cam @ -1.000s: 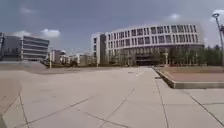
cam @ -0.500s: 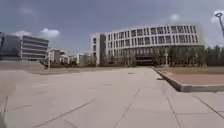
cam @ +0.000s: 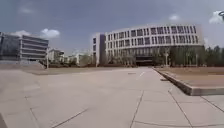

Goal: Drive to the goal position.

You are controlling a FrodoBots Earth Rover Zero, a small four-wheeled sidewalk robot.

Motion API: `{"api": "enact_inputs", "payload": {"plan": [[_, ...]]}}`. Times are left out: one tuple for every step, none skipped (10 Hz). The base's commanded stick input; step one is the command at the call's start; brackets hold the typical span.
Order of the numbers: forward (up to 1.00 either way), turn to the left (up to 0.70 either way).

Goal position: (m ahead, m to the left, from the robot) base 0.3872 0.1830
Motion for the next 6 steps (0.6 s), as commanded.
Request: {"api": "enact_inputs", "payload": {"plan": [[0.70, 0.02], [0.70, 0.02], [0.70, 0.02], [0.70, 0.02], [0.70, 0.02], [0.70, 0.02]]}}
